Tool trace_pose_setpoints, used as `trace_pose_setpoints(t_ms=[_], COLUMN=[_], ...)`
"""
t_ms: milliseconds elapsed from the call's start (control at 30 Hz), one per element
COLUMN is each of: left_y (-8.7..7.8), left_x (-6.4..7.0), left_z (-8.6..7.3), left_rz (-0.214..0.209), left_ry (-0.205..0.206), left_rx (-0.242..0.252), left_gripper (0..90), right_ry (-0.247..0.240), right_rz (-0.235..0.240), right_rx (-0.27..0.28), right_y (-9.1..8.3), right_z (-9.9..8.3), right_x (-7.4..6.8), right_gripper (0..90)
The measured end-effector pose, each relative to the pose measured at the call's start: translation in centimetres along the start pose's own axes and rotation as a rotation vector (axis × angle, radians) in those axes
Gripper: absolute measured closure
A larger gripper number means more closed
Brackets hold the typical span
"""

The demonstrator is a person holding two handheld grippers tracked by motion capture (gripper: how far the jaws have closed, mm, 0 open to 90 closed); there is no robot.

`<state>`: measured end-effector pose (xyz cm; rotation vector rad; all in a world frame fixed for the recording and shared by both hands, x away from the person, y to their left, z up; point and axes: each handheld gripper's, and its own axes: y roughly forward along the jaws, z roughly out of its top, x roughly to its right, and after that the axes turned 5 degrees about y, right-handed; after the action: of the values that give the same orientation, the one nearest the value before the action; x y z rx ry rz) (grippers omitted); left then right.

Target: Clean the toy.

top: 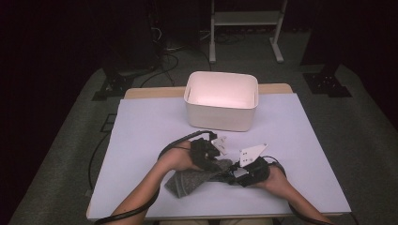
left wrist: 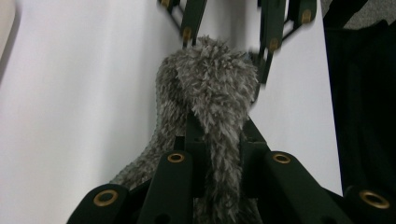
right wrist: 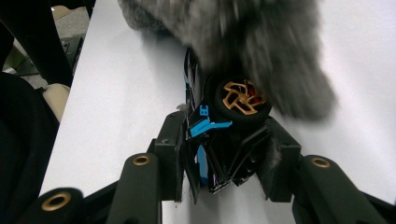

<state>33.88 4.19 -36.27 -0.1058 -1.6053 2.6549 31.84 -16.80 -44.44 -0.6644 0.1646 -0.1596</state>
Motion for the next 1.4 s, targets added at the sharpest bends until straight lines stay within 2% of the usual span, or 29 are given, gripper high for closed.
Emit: trace_pose_setpoints(t_ms=[100,133,167,200,233,300,367,400,467,633,667,700,833,867,967,1000,1033,1233,1333,1367,1400], left_y=[-1.3,-2.1,-2.1,-2.9,-2.9,-3.4,-3.8,-3.8,-3.5,-2.6,-2.7,-2.7,-1.8,-1.0,-0.3,-0.5,-0.5,-2.2,-2.0,-2.0,-1.6], left_x=[0.1,0.2,0.2,0.3,0.3,0.2,0.0,-0.1,-0.1,-0.4,-0.5,-0.5,-0.5,-0.6,-0.6,-0.8,-0.8,-0.9,-1.0,-1.0,-1.0], left_z=[-2.3,-3.6,-3.6,-4.6,-4.6,-5.4,-6.1,-6.3,-6.1,-5.2,-4.6,-4.6,-2.4,-1.4,-1.0,-1.5,-1.5,-4.4,-4.6,-4.6,-4.0], left_rz=[0.023,0.045,0.045,0.076,0.076,0.099,0.099,0.087,0.072,0.063,0.048,0.048,0.024,0.009,0.000,-0.026,-0.026,0.000,-0.021,-0.021,-0.023], left_ry=[-0.050,-0.077,-0.077,-0.091,-0.091,-0.108,-0.129,-0.139,-0.134,-0.115,-0.107,-0.107,-0.058,-0.042,-0.031,-0.050,-0.050,-0.117,-0.138,-0.138,-0.120], left_rx=[0.020,-0.003,-0.003,-0.032,-0.032,-0.063,-0.053,-0.022,0.001,-0.013,0.027,0.027,0.036,0.038,0.014,0.031,0.031,0.045,0.074,0.074,0.075], left_gripper=[78.6,78.6,78.6,78.6,78.6,78.6,78.5,78.6,78.6,78.5,78.5,78.6,78.5,78.4,78.1,77.7,77.6,77.5,77.5,77.5,77.5], right_ry=[-0.002,0.000,0.000,-0.003,-0.003,-0.003,-0.002,0.001,0.013,0.025,0.024,0.024,-0.002,-0.017,-0.020,-0.019,-0.019,-0.009,0.005,0.005,0.002], right_rz=[-0.003,-0.003,-0.003,-0.005,-0.005,-0.013,-0.031,-0.031,-0.025,-0.025,-0.025,-0.025,-0.041,-0.047,-0.045,-0.041,-0.041,-0.030,-0.028,-0.028,-0.032], right_rx=[0.002,0.001,0.001,-0.003,-0.003,-0.004,-0.005,-0.005,0.002,0.005,0.008,0.008,-0.001,-0.005,-0.006,-0.005,-0.005,0.002,0.006,0.006,0.006], right_y=[0.0,0.0,0.0,0.1,0.1,0.2,0.3,0.3,0.4,0.4,0.4,0.4,0.6,0.6,0.6,0.5,0.5,0.4,0.5,0.5,0.5], right_z=[0.0,0.1,0.1,0.2,0.2,0.3,0.5,0.6,0.5,0.4,0.4,0.4,0.7,0.8,0.7,0.7,0.7,0.5,0.5,0.5,0.5], right_x=[0.0,0.1,0.1,0.1,0.1,0.2,0.4,0.6,0.8,0.8,0.8,0.8,0.4,0.3,0.3,0.4,0.4,0.6,0.6,0.6,0.6], right_gripper=[56.6,56.6,56.6,56.5,56.5,56.3,56.4,56.4,56.3,56.3,56.4,56.4,56.6,56.7,56.8,56.9,56.9,56.9,56.8,56.8,56.8])
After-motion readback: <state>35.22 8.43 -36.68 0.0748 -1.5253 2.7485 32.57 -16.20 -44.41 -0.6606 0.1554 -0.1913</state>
